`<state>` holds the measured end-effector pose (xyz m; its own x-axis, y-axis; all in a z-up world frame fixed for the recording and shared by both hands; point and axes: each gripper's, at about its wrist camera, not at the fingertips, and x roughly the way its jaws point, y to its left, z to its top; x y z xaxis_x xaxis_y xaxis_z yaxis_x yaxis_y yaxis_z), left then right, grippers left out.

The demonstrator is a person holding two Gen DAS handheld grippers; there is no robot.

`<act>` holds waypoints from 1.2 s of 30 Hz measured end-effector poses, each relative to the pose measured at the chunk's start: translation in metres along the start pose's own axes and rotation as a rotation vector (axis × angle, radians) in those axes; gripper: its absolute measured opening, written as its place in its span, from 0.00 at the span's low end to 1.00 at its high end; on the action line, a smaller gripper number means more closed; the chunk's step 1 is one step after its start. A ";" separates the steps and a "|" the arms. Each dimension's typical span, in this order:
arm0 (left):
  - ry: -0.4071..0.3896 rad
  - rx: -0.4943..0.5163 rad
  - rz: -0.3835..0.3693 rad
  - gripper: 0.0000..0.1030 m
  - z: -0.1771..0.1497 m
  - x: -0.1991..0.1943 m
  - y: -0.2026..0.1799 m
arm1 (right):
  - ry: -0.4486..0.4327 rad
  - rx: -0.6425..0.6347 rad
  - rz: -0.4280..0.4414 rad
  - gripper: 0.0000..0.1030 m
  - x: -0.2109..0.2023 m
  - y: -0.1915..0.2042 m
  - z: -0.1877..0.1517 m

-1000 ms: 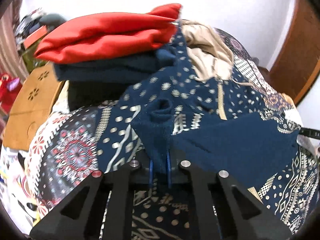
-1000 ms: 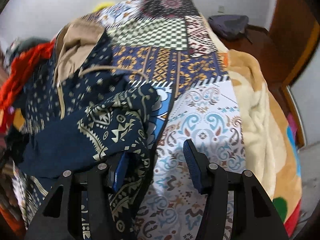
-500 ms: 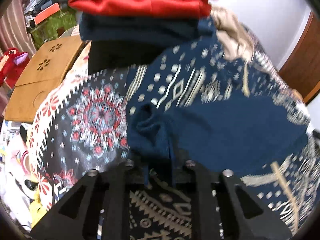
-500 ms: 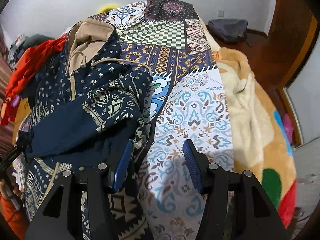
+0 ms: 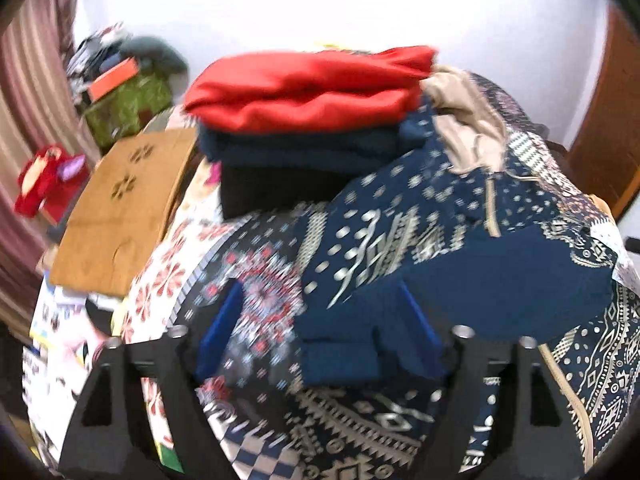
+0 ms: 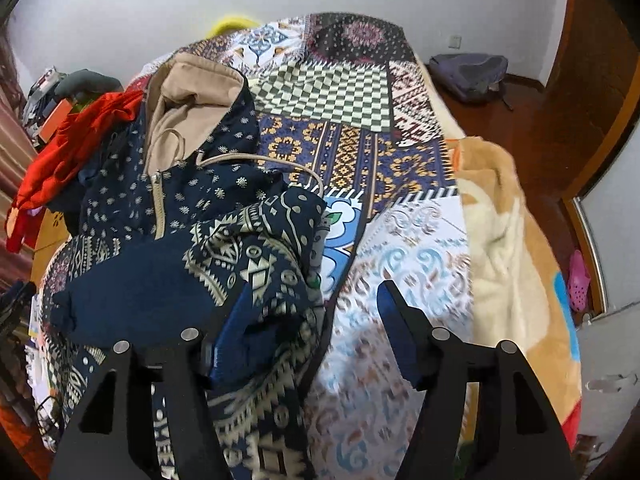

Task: Fold large clothes
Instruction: 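Open the left gripper and smooth the folded sleeve flat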

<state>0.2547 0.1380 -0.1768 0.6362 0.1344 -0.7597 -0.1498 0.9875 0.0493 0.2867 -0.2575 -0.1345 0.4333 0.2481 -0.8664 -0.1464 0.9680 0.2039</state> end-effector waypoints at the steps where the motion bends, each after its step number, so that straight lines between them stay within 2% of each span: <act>1: -0.002 0.016 0.006 0.87 0.001 0.003 -0.005 | 0.020 -0.003 0.011 0.59 0.006 0.001 0.003; 3: 0.016 0.062 0.030 0.88 -0.001 0.016 -0.021 | 0.070 -0.005 0.040 0.59 0.021 0.001 0.011; 5: 0.069 0.103 0.048 0.88 -0.008 0.039 -0.034 | 0.133 0.011 0.067 0.59 0.041 -0.001 0.021; 9: 0.155 0.117 0.089 0.88 -0.023 0.073 -0.039 | 0.217 0.069 0.070 0.59 0.074 -0.011 0.034; 17: 0.164 0.020 0.047 0.94 -0.035 0.081 -0.012 | 0.220 0.143 0.081 0.59 0.100 -0.017 0.060; 22: 0.176 -0.015 0.025 0.94 -0.037 0.083 -0.004 | 0.272 0.088 0.111 0.59 0.098 -0.003 0.042; 25: 0.174 -0.007 0.034 0.94 -0.039 0.081 -0.003 | 0.294 0.010 0.094 0.59 0.088 0.003 0.023; 28: 0.177 -0.003 0.039 0.94 -0.042 0.079 -0.001 | 0.280 -0.076 0.075 0.59 0.071 0.008 0.007; 33: 0.194 0.001 0.037 0.94 -0.049 0.073 0.003 | 0.255 -0.239 -0.017 0.59 0.048 0.028 -0.024; 36: 0.203 0.010 0.036 0.94 -0.052 0.070 0.004 | 0.250 -0.283 -0.057 0.59 0.040 0.037 -0.041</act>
<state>0.2589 0.1473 -0.2634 0.4649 0.1512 -0.8724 -0.1617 0.9832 0.0842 0.2620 -0.2129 -0.1803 0.2223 0.1430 -0.9644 -0.3836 0.9222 0.0483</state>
